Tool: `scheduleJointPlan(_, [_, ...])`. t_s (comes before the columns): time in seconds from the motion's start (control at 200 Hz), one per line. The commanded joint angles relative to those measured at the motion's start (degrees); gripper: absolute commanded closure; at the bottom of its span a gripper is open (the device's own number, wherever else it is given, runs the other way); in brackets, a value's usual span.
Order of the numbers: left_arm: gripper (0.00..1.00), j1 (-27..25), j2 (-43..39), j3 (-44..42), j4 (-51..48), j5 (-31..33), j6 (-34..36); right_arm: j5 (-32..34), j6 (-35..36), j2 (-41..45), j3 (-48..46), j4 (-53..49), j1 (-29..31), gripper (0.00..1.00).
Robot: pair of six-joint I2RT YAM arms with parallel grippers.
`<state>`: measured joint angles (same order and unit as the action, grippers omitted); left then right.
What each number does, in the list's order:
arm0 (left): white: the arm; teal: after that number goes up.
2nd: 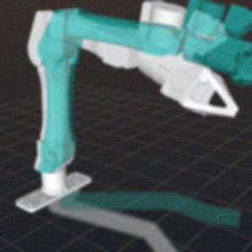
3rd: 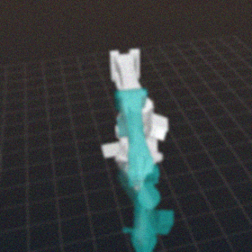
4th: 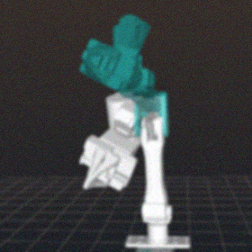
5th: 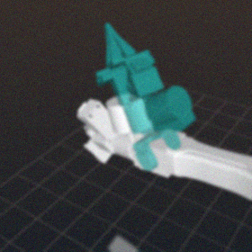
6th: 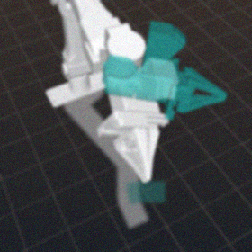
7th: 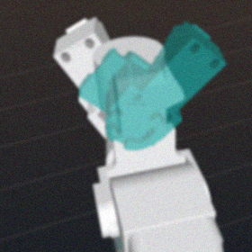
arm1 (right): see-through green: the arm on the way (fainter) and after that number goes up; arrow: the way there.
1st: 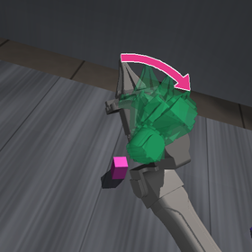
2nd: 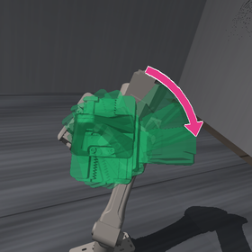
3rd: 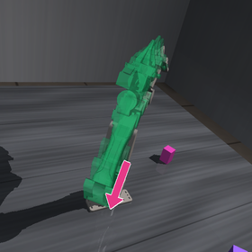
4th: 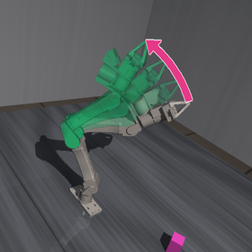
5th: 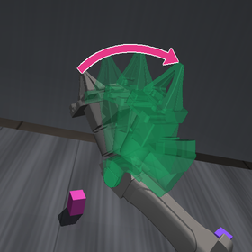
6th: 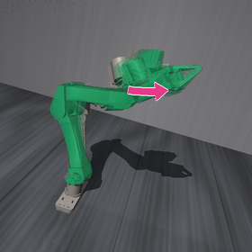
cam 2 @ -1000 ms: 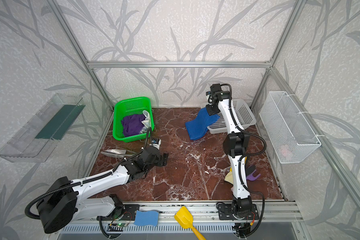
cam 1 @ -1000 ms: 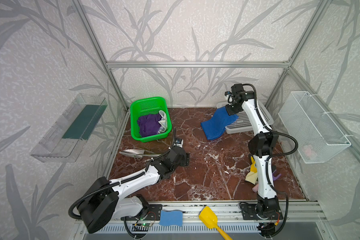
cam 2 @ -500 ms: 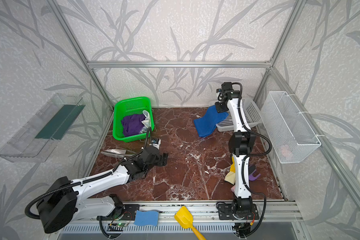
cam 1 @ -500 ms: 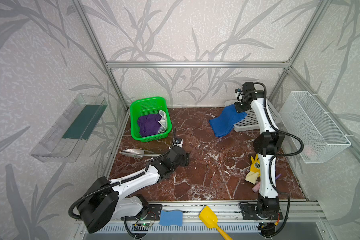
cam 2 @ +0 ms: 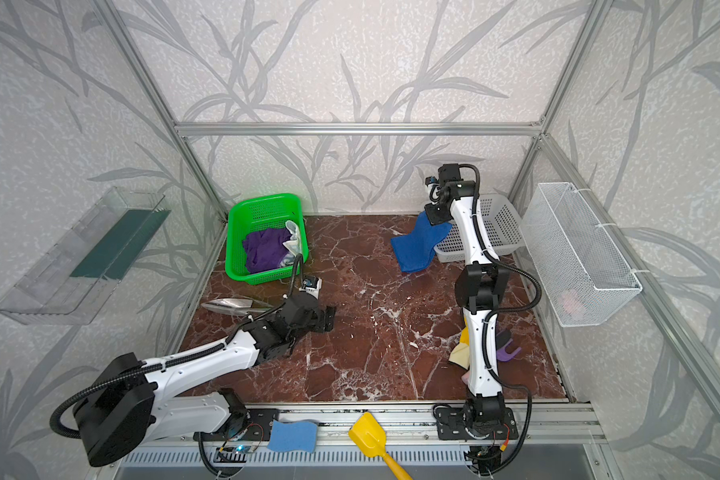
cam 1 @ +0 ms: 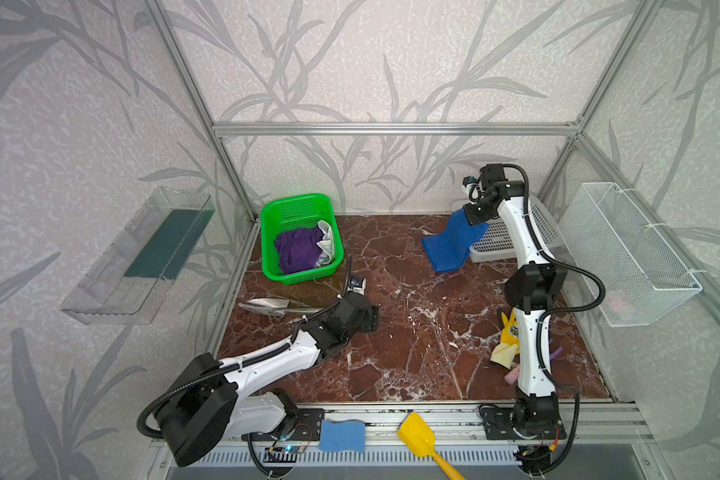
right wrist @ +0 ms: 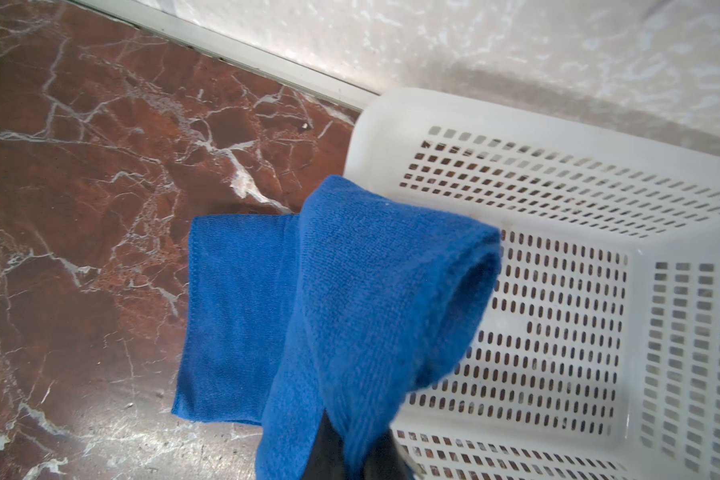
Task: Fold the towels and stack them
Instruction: 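Lower the hanging towel into the white basket with the right gripper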
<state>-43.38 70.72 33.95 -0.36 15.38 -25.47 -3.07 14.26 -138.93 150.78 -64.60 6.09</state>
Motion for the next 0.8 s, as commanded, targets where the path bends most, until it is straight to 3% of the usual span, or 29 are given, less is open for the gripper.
scheduleJointPlan(0.0, [0.18, 0.27, 0.5, 0.23, 0.3, 0.8, 0.03, -0.71, 1.29, 3.98, 5.14, 0.72, 1.2, 1.0])
scheduleJointPlan(0.795, [0.18, 0.2, -0.08, -0.56, 0.14, -0.08, -0.14, 11.7, 7.09, 5.97, 8.21, 3.01, -3.17, 1.0])
